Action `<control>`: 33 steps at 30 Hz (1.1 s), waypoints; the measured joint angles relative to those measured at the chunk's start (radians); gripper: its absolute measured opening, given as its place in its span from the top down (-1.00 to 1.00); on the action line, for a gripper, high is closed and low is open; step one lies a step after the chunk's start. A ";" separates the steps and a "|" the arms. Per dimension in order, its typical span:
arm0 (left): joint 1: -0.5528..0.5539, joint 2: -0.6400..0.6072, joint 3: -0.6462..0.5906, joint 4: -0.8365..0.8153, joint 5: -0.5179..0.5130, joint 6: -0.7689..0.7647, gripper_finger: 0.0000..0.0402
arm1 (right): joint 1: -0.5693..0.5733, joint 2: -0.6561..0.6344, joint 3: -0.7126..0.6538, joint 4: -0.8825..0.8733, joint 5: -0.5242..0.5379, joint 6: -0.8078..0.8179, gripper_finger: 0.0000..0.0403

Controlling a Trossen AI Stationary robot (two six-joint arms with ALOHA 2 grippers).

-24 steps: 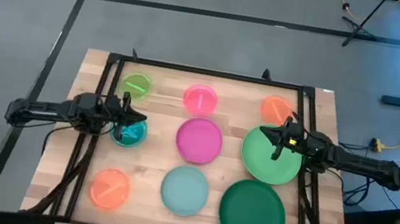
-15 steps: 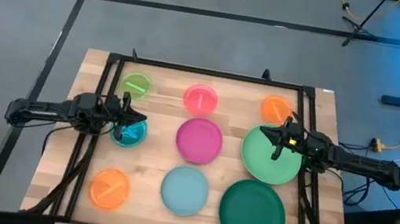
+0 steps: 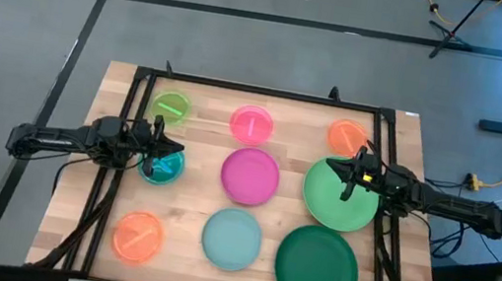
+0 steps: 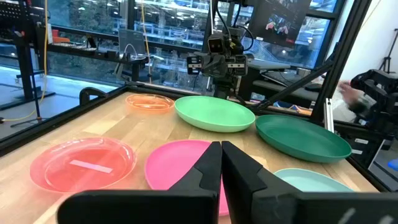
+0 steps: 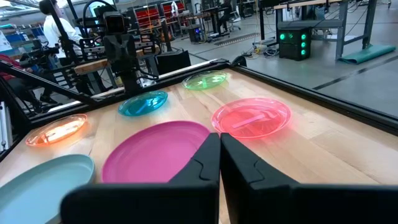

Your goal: Stack plastic plates

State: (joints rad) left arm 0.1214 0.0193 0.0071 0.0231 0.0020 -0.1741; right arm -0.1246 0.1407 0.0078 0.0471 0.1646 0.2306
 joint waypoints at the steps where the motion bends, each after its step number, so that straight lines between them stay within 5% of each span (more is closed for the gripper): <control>1: 0.000 0.000 0.000 0.000 0.000 0.000 0.97 | 0.000 0.000 0.000 0.000 0.000 0.000 0.97; 20: 0.000 0.000 0.000 0.002 -0.001 0.001 0.97 | 0.000 0.000 0.000 0.000 0.000 0.000 0.97; 33: 0.000 0.016 0.000 0.170 -0.065 0.000 0.97 | 0.000 0.000 0.000 0.003 0.000 0.000 0.97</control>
State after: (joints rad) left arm 0.1215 0.0353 0.0071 0.1935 -0.0633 -0.1738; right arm -0.1249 0.1406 0.0074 0.0499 0.1646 0.2306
